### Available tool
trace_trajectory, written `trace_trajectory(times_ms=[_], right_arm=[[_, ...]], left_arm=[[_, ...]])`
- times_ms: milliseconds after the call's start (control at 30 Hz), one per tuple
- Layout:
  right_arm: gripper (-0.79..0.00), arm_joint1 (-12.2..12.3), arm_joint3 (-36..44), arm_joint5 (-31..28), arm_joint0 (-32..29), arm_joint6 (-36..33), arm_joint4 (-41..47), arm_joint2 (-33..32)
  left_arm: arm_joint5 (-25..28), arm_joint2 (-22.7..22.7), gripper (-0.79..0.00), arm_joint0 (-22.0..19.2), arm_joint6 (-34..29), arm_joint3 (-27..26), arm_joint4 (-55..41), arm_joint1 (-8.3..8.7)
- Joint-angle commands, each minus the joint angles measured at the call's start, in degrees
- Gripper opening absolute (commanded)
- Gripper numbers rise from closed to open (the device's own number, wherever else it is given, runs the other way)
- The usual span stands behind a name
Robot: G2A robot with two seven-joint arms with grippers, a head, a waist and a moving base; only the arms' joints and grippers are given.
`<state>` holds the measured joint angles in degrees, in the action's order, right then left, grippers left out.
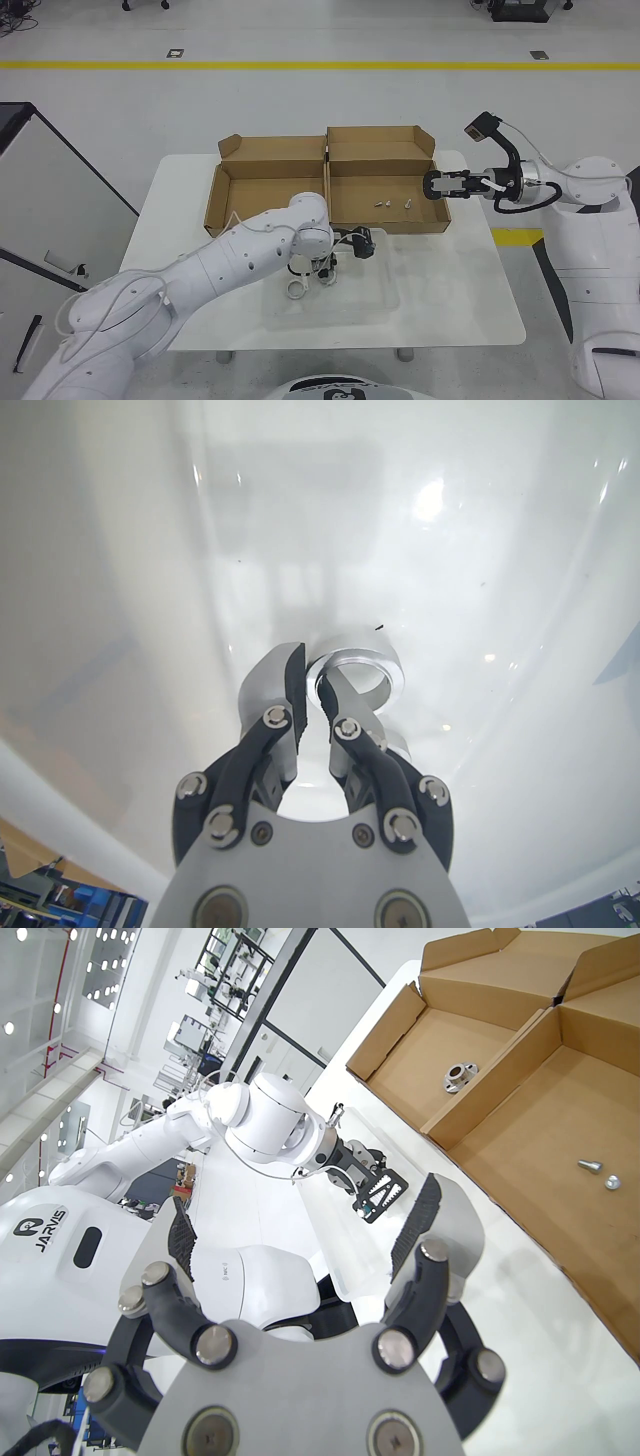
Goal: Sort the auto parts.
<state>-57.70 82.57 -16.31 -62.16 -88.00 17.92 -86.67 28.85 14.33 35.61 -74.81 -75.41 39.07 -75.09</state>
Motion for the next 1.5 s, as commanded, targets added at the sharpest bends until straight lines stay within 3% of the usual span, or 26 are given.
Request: trace_trajectory(times_ms=[0,167,367,733,833,967,1100,1267,1467], right_arm=[[0.0,0.0,0.0,0.0,0.0,0.0,0.0,0.0],[0.0,0.0,0.0,0.0,0.0,0.0,0.0,0.0],[0.0,0.0,0.0,0.0,0.0,0.0,0.0,0.0],[0.0,0.0,0.0,0.0,0.0,0.0,0.0,0.0],[0.0,0.0,0.0,0.0,0.0,0.0,0.0,0.0],[0.0,0.0,0.0,0.0,0.0,0.0,0.0,0.0],[0.0,0.0,0.0,0.0,0.0,0.0,0.0,0.0],[0.0,0.0,0.0,0.0,0.0,0.0,0.0,0.0],[0.0,0.0,0.0,0.0,0.0,0.0,0.0,0.0]], left_arm=[[0.13,0.36,-0.785,0.06,-0.32,-0.27,-0.28,0.18],[-1.1,2.56,-0.785,-0.99,-1.73,-4.89,-2.49,1.33],[-4.45,6.18,-0.785,-2.36,-5.07,-15.11,-5.87,4.32],[-5.5,7.17,-0.785,-1.49,-2.87,-14.7,-5.19,4.84],[-5.36,10.8,-0.785,0.02,-0.5,-14.54,-6.97,6.35],[-3.81,18.51,-0.785,3.65,1.46,-16.42,-11.64,9.6],[0.4,27.77,-0.785,9.56,4.97,-18.72,-17.34,13.08],[10.53,38.9,-0.785,17.9,12.53,-19.51,-29.24,16.28],[19.9,42.46,-0.785,21.78,19.28,-19.2,-40.39,17.37]])
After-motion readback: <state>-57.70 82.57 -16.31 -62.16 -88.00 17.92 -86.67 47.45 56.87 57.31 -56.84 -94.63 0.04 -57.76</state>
